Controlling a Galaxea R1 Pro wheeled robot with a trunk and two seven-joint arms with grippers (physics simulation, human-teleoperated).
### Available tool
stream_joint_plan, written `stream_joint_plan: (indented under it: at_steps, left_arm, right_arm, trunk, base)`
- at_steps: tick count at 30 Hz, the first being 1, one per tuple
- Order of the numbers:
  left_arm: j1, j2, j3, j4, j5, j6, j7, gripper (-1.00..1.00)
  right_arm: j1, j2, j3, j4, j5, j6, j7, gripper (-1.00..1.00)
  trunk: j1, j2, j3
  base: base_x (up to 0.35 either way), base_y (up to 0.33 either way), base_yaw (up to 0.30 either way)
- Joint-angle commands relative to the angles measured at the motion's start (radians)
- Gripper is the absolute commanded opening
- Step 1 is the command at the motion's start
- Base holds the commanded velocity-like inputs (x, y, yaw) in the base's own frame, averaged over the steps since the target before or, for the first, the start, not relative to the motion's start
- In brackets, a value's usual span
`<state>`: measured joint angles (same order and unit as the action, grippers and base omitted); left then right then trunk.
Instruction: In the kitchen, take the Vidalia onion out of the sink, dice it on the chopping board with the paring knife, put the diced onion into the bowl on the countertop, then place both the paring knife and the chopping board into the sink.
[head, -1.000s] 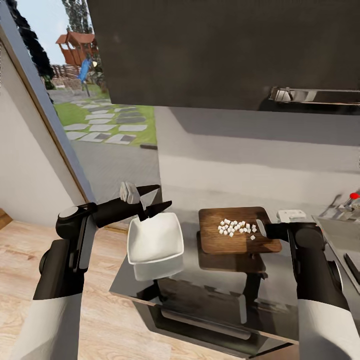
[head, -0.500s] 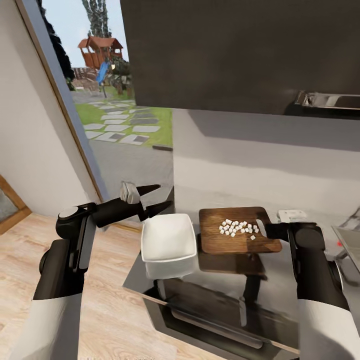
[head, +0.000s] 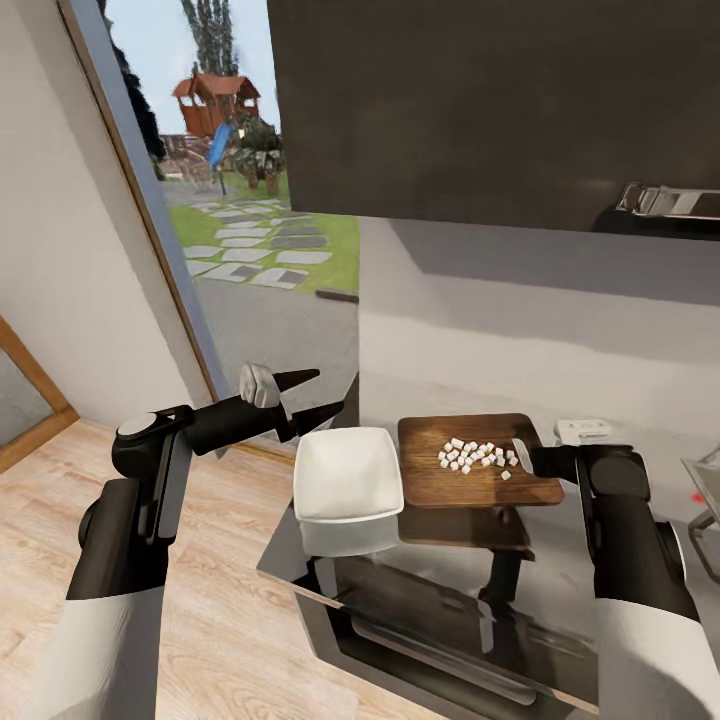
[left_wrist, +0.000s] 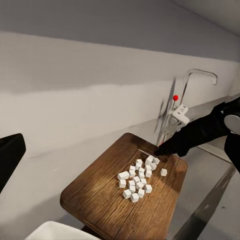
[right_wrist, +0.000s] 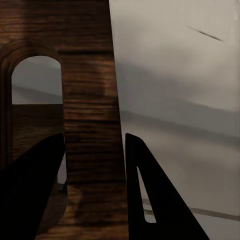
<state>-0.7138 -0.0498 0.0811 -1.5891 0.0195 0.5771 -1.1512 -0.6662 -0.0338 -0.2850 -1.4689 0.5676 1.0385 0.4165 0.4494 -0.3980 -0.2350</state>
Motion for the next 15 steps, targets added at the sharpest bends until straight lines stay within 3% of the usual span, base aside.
stream_joint_plan:
  at_steps: [1, 15]
  left_arm:
    - [-0.001, -0.001, 0.002, 0.000, 0.002, 0.010, -0.004, 1.00]
    - [-0.001, -0.002, 0.002, 0.000, 0.002, 0.010, -0.004, 1.00]
  right_arm:
    - [-0.001, 0.000, 0.000, -0.001, 0.009, 0.003, 0.010, -1.00]
    - [-0.001, 0.000, 0.000, -0.002, 0.009, 0.003, 0.010, -1.00]
  trunk:
    - [0.001, -0.002, -0.002]
    - [0.001, -0.002, -0.002]
  base:
    - [0.000, 0.000, 0.000]
    - [0.000, 0.000, 0.000]
